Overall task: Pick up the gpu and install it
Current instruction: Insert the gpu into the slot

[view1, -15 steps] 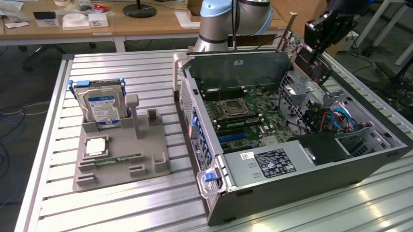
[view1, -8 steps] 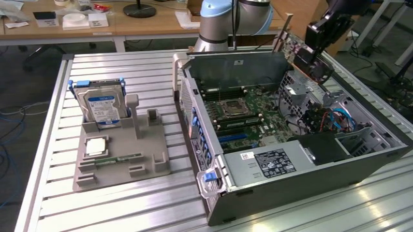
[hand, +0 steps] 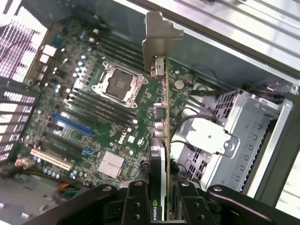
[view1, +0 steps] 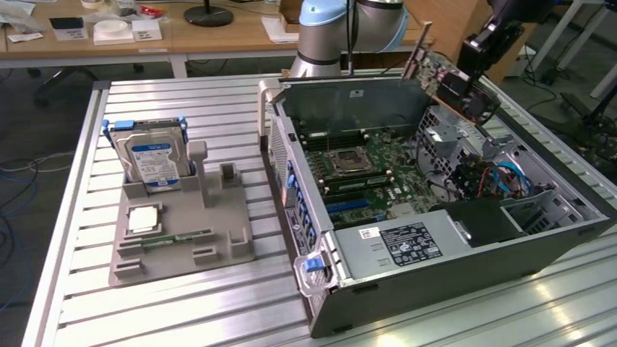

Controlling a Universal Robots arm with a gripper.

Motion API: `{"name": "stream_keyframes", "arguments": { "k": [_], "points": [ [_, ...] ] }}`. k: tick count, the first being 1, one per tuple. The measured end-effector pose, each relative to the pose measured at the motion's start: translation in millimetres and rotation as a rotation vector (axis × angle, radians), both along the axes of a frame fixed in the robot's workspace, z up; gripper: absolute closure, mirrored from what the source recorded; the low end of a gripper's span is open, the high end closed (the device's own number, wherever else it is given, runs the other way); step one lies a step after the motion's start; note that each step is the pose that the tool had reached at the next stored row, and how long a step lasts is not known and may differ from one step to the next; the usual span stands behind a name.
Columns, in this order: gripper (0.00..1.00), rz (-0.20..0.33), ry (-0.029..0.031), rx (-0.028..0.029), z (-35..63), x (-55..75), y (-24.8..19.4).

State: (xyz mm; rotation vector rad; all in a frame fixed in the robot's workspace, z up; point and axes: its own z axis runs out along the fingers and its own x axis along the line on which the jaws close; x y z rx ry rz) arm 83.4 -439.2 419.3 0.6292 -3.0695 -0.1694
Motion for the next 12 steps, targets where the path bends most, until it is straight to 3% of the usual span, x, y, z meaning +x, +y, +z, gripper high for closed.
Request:
{"name": "stream_keyframes", "arguments": {
  "k": [12],
  "points": [
    [0.73, 0.176, -0.0001, 0.0000, -0.2, 0.0, 0.0]
  ]
}}
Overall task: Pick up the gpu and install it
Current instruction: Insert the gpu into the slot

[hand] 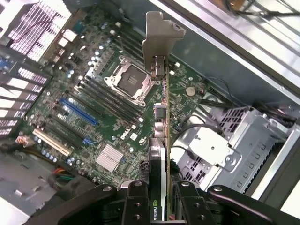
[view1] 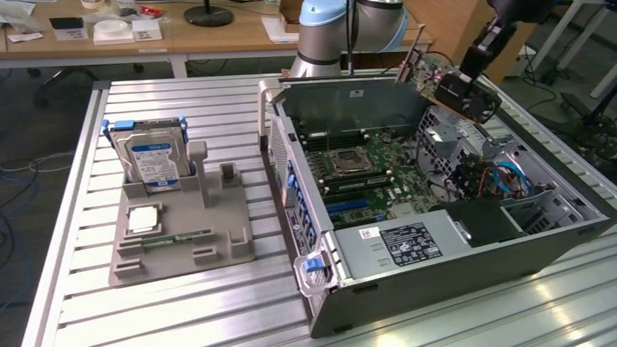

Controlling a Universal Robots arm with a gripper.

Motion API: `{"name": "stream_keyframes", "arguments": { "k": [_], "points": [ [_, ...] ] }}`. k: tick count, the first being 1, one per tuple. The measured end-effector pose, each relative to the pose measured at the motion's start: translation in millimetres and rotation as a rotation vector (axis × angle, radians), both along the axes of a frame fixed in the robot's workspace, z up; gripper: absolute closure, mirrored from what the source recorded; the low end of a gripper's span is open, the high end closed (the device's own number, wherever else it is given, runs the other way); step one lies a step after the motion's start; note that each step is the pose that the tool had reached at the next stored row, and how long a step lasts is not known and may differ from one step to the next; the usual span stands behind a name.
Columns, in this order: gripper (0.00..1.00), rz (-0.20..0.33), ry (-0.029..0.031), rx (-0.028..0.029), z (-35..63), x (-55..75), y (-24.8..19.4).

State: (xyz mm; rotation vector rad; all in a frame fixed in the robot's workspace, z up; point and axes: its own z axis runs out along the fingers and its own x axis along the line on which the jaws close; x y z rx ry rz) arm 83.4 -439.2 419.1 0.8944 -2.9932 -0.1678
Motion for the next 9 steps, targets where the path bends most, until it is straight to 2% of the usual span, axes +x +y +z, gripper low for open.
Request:
{"name": "stream_keyframes", "arguments": {
  "k": [9],
  "points": [
    [0.73, 0.013, 0.0001, -0.0003, 0.0, 0.0, 0.0]
  ]
}}
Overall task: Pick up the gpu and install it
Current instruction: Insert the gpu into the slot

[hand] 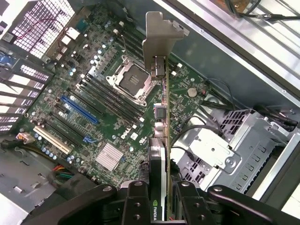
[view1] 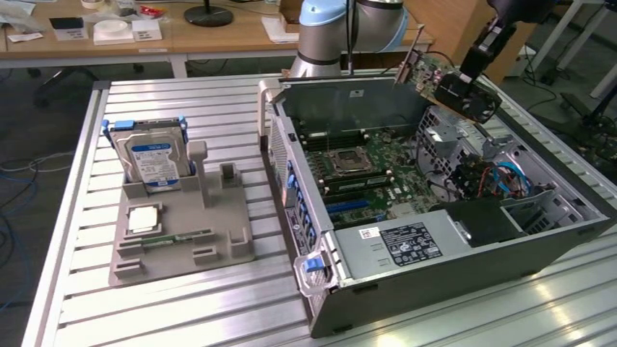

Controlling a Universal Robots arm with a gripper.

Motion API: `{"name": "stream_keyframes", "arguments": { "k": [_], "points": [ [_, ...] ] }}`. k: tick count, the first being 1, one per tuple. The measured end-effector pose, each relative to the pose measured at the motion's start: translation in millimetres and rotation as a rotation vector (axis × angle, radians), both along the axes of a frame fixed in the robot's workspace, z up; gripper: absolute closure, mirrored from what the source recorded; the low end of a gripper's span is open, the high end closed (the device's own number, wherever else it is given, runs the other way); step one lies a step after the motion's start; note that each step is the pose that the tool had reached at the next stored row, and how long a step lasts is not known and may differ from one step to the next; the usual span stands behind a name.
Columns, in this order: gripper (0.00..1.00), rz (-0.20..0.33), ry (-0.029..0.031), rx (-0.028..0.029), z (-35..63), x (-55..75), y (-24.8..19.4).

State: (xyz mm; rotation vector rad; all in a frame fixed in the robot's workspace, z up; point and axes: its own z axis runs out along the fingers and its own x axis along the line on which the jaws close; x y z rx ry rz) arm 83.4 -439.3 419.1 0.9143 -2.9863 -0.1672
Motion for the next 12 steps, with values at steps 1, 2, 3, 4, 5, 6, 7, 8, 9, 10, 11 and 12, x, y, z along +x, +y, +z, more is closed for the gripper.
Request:
{"name": "stream_keyframes", "arguments": {
  "k": [1, 2, 3, 4, 5, 6, 7, 8, 9, 10, 11, 12],
  "points": [
    [0.73, 0.000, 0.0000, 0.0000, 0.0, 0.0, 0.0],
    [0.73, 0.001, 0.0000, 0.0000, 0.0, 0.0, 0.0],
    [0.73, 0.005, 0.0000, 0.0000, 0.0, 0.0, 0.0],
    [0.73, 0.010, 0.0000, 0.0000, 0.0, 0.0, 0.0],
    [0.73, 0.018, 0.0000, 0.0001, 0.0, 0.0, 0.0],
    [0.73, 0.028, 0.0000, 0.0001, 0.0, 0.0, 0.0],
    [0.73, 0.040, 0.0000, 0.0000, 0.0, 0.0, 0.0],
    [0.73, 0.050, 0.0000, 0.0000, -0.1, 0.0, 0.0],
    [0.73, 0.061, -0.0001, 0.0000, -0.1, 0.0, 0.0],
    [0.73, 0.074, -0.0001, 0.0001, -0.2, 0.0, 0.0],
    [0.73, 0.088, 0.0000, 0.0001, -0.2, 0.0, 0.0],
    [0.73, 0.104, 0.0000, 0.0001, -0.2, 0.0, 0.0]
  ]
}}
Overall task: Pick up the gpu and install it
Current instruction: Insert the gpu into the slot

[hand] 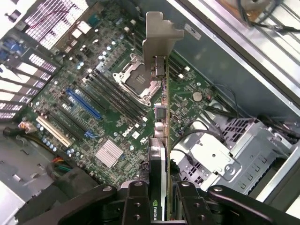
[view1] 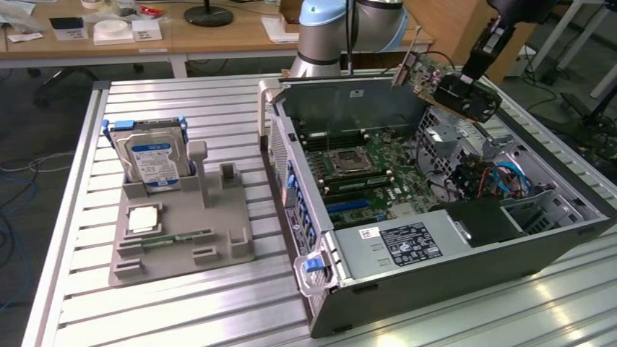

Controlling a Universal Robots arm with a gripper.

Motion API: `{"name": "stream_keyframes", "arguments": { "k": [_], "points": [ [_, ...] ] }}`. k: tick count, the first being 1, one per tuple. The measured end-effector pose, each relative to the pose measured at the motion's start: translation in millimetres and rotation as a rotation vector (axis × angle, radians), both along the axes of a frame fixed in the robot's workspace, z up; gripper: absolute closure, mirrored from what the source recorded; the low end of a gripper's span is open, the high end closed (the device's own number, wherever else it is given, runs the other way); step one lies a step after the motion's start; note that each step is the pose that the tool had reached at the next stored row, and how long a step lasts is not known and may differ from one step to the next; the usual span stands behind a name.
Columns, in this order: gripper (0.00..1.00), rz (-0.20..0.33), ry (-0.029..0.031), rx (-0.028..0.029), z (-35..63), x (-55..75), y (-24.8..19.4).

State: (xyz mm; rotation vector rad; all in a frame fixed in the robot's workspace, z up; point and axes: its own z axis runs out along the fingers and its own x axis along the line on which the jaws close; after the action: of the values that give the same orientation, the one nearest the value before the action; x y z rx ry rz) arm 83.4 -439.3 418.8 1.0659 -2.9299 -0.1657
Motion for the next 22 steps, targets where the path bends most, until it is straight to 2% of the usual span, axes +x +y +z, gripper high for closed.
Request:
{"name": "stream_keyframes", "arguments": {
  "k": [22],
  "points": [
    [0.73, 0.386, -0.0001, 0.0000, -1.5, 0.0, 0.0]
  ]
}}
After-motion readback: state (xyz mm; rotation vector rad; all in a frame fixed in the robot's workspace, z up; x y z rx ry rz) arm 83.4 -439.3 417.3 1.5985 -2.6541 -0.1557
